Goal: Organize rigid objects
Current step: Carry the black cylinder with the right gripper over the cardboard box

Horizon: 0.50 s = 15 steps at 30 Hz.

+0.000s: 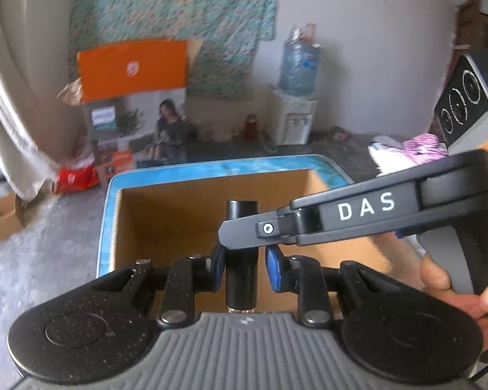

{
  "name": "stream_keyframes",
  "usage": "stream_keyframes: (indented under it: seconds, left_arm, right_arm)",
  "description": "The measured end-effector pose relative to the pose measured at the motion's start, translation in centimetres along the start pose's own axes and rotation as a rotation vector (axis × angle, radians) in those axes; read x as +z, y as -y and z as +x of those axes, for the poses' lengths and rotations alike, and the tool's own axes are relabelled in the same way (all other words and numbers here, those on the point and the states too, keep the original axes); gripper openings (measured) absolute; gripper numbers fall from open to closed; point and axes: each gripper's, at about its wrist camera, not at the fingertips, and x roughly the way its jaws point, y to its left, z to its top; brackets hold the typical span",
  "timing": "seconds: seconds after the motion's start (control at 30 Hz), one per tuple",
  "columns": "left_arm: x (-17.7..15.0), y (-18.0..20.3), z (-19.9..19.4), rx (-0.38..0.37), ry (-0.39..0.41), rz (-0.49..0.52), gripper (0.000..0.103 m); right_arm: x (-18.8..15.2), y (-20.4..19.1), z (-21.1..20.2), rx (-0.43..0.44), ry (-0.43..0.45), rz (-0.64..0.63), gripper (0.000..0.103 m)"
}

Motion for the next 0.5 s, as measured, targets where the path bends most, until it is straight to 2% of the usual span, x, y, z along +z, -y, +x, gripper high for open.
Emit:
stream_keyframes:
  seconds: [0.1, 0.3, 0.5]
  left_arm:
    - [1.0, -2.7, 2.6, 0.008, -0.056, -0.037, 0.027]
    - [1.8, -5.9, 7.5, 0.051, -0.152, -0.061, 0.028]
    - [1.4, -8.1, 7.3, 0.075, -0.131, -0.109, 0.031]
  right_arm:
    - [3.0, 1.1, 4.2, 0.019, -0.081, 0.039, 0.021]
    - [6.4, 4.0, 11.4, 0.028, -0.217, 0.111, 0.021]
    - [7.2, 6.7, 18.2, 0.009, -0.339, 0.156, 0.021]
